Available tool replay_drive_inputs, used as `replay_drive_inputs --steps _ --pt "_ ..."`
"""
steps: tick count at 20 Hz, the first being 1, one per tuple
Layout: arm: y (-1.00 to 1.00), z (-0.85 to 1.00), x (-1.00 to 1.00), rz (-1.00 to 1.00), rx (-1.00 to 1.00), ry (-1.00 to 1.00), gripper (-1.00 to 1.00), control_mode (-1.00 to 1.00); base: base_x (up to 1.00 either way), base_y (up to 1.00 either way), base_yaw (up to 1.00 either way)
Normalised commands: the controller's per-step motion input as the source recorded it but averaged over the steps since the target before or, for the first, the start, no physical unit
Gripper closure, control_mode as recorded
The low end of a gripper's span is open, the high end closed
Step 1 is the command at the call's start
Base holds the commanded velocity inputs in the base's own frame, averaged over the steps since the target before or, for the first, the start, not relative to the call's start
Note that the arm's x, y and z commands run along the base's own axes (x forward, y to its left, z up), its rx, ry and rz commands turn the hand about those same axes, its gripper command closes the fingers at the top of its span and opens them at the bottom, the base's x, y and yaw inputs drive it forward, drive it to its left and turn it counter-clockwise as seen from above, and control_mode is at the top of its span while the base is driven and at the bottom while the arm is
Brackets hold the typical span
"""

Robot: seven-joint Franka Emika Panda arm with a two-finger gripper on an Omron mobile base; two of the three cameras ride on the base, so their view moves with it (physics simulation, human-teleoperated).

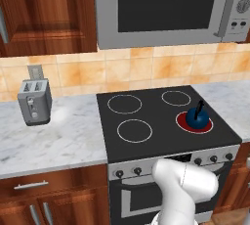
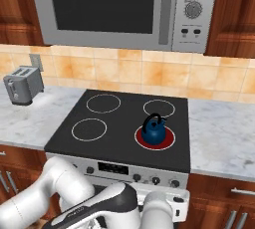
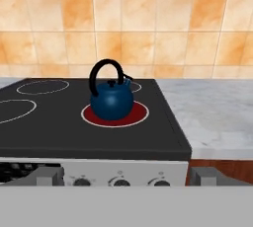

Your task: The kettle is done boiling. Turn off the stove, then wait for 300 timesteps before moving the kettle to the dining table.

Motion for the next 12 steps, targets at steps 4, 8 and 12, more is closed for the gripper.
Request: replay_drive_inputs --steps 4,8,12 --pt "0.00 -0.30 0.00 -0.01 -0.01 0.00 -1.00 -1.00 0.00 0.00 0.00" --pt "0.00 -0.25 0.00 -0.01 0.00 -0.01 -1.00 -1.00 0.00 0.00 0.00" --pt "0.00 -0.20 0.01 0.00 0.00 -0.03 -1.00 -1.00 0.00 0.00 0.00"
